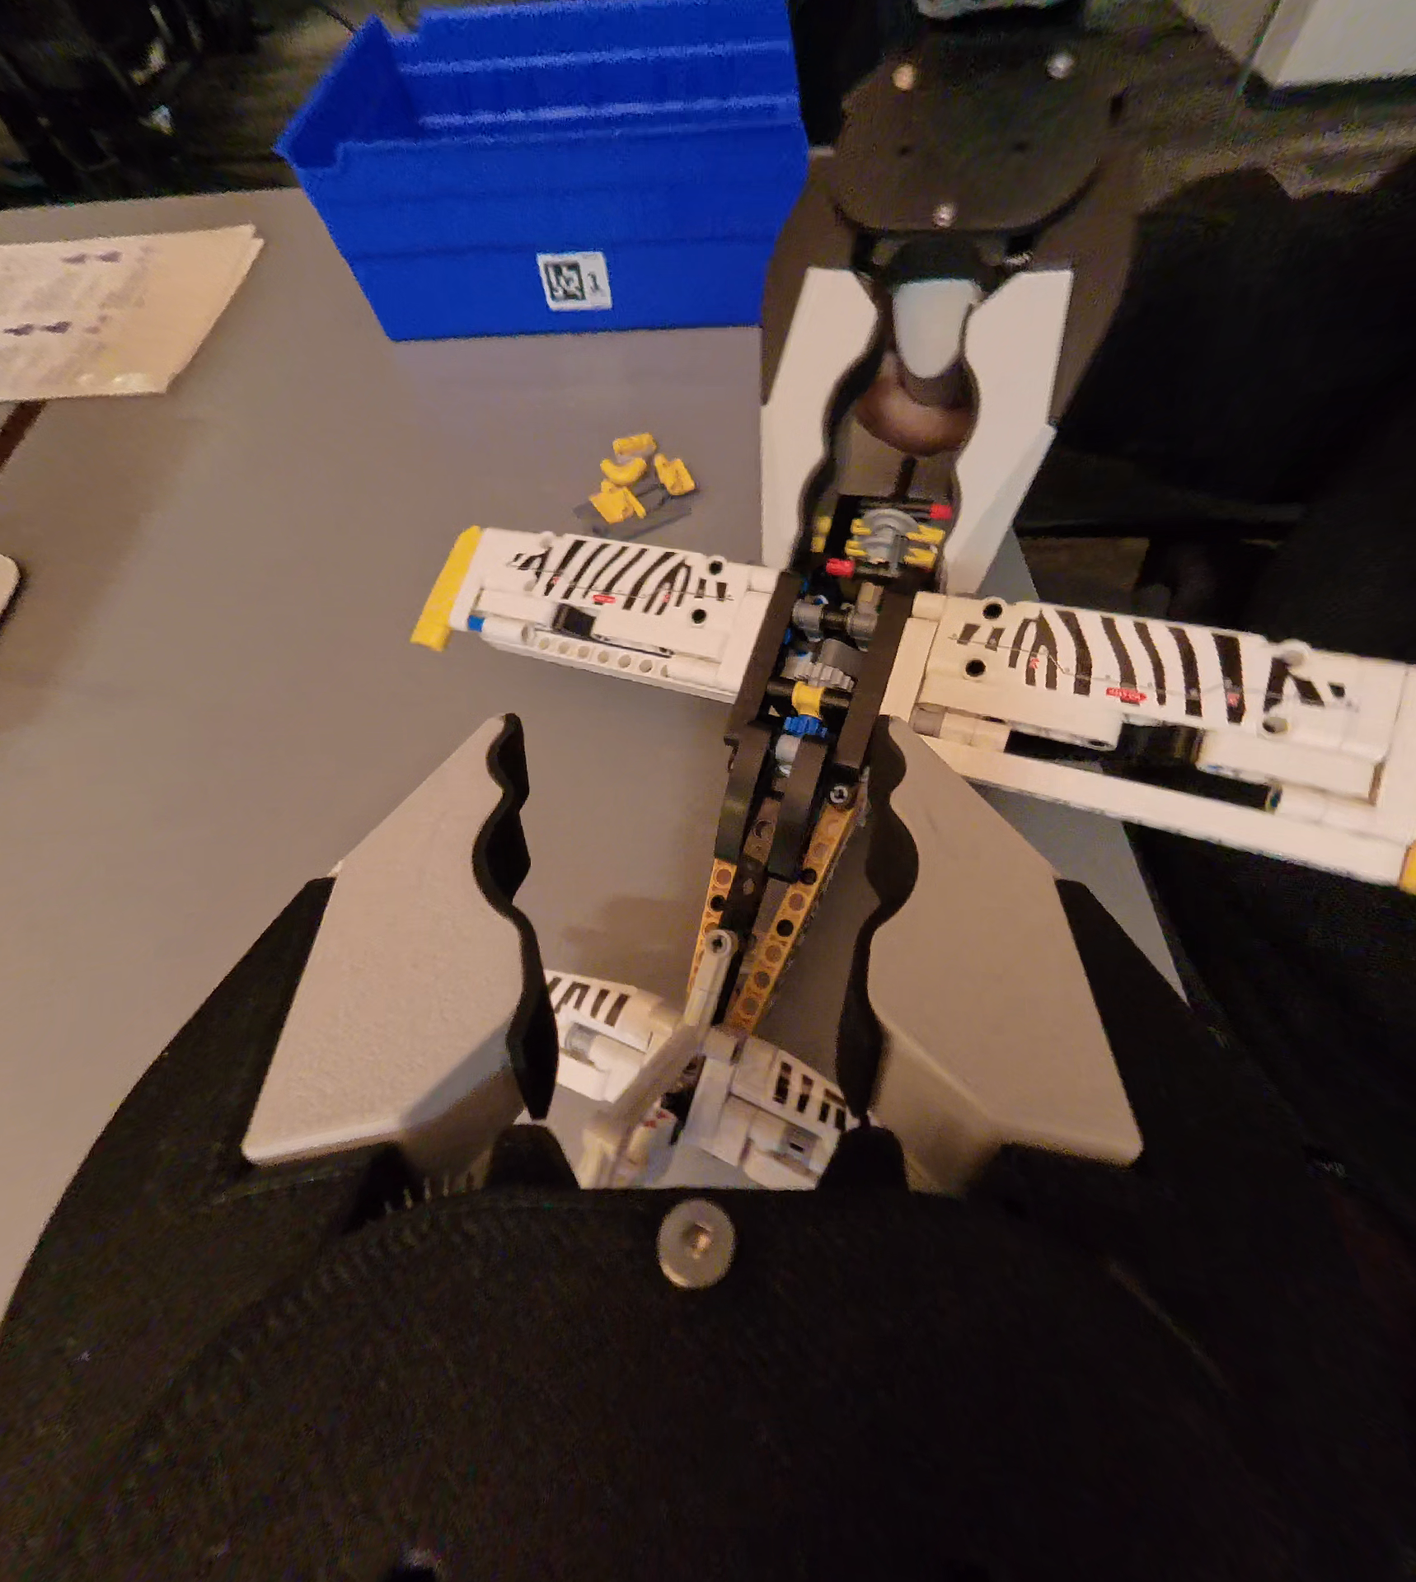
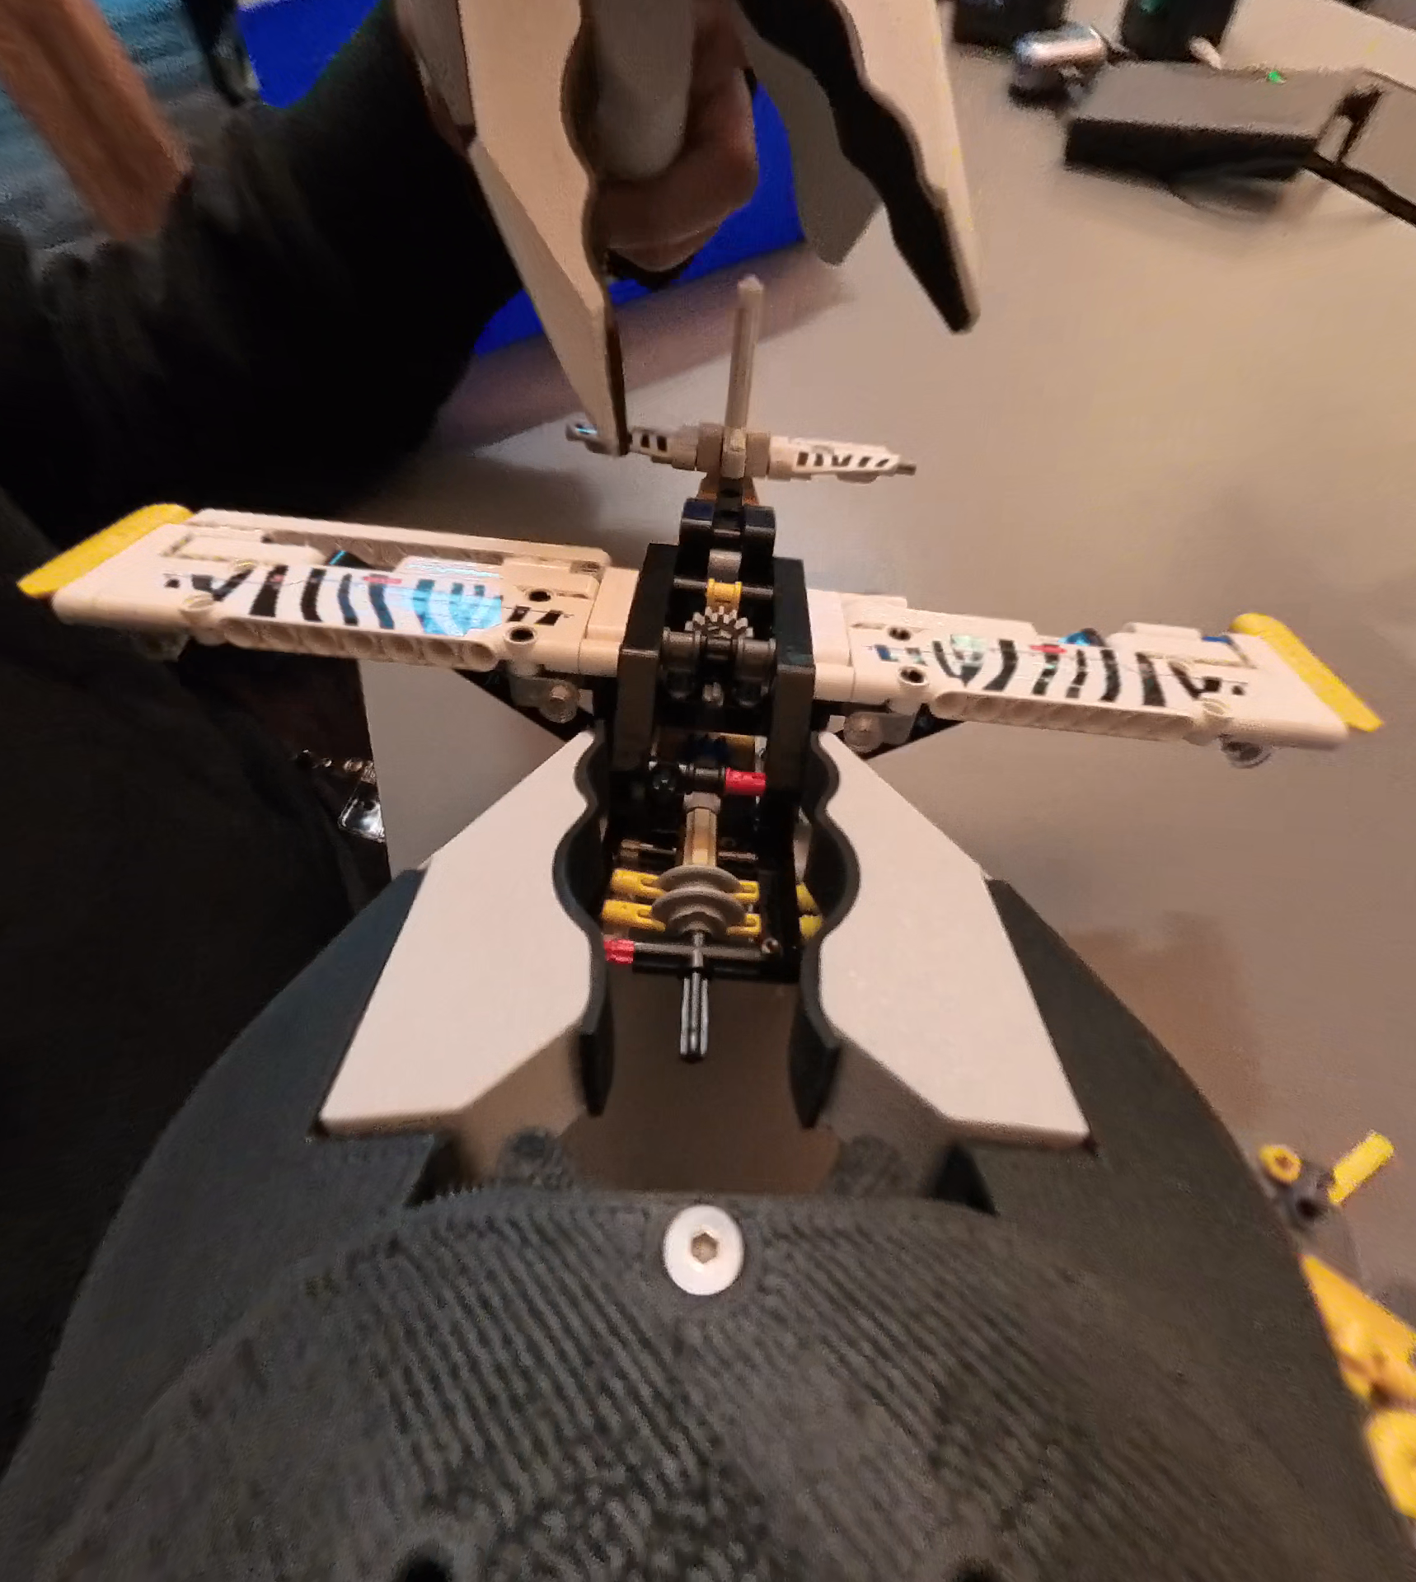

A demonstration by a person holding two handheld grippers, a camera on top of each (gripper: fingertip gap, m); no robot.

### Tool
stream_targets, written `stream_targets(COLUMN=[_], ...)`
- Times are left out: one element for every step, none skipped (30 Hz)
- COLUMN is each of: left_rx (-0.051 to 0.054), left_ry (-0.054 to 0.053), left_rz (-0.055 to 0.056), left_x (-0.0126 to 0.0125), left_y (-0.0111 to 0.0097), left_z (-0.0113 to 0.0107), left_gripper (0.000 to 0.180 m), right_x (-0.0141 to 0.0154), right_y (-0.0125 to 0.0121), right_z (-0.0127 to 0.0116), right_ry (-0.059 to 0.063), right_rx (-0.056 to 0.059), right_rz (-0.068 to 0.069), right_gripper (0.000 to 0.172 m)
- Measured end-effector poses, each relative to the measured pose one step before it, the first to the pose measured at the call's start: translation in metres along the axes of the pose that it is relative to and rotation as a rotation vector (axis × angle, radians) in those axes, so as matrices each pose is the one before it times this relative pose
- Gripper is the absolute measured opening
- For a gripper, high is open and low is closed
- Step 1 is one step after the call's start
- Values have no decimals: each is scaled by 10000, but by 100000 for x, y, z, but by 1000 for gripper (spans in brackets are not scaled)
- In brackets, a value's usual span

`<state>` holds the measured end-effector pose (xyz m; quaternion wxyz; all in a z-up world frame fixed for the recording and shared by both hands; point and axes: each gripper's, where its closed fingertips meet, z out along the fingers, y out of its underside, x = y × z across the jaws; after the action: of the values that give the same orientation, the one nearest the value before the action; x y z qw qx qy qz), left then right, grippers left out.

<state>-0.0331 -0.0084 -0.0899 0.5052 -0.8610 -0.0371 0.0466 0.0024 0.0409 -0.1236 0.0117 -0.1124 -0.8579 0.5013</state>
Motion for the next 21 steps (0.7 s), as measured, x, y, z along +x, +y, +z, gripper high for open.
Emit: stream_targets(left_rx=[-251,-284,-320,-340,-341,-306,-246,-225,-228,-216,-211,-207,-175,-131,-96,-85,-73,-62,-59,-43,-27], left_ry=[47,135,199,152,67,35,73,155,141,57,-59,-115,-89,-68,-57,-25,-4,8,16,48,36], left_rz=[55,25,-43,-68,-26,49,57,-2,-46,-13,37,52,25,-3,4,13,5,-3,2,14,15], left_x=[353,485,555,443,309,236,289,352,290,133,-46,-153,-144,-142,-142,-83,-59,-47,-20,55,56], left_y=[161,230,298,363,398,381,310,276,270,274,260,260,221,170,119,117,93,70,54,12,-35], left_z=[6,66,109,134,140,158,157,167,182,206,223,224,235,226,223,218,191,178,163,150,115], left_gripper=[78,79,79,79,79,79,79,78,78,78,78,78,78,78,78,77,76,75,74,73,72], right_x=[5,51,-29,-109,-63,-87,9,69,119,100,-80,-141,-40,141,97,262,776,1238,1435,1528,1261], right_y=[-128,-109,-48,109,265,68,-72,68,207,146,-146,-372,-446,-675,-858,-914,-820,-552,-112,329,548], right_z=[69,66,69,128,187,141,43,-3,-28,-80,-246,-412,-536,-667,-784,-800,-715,-516,-226,88,331], right_ry=[-219,-144,-137,-103,-13,-29,-30,-29,-27,-79,-232,-295,-232,-142,-208,-124,201,478,585,614,440], right_rx=[117,38,-32,-130,-247,-147,-60,-125,-168,-81,138,315,397,569,680,696,609,408,103,-194,-343], right_rz=[-201,-192,-291,-456,-513,-385,-248,-213,-100,71,233,341,359,423,456,474,523,579,640,691,679], right_gripper=[43,43,43,43,43,43,44,44,44,44,45,49,54,58,58,58,54,51,49,49,52])
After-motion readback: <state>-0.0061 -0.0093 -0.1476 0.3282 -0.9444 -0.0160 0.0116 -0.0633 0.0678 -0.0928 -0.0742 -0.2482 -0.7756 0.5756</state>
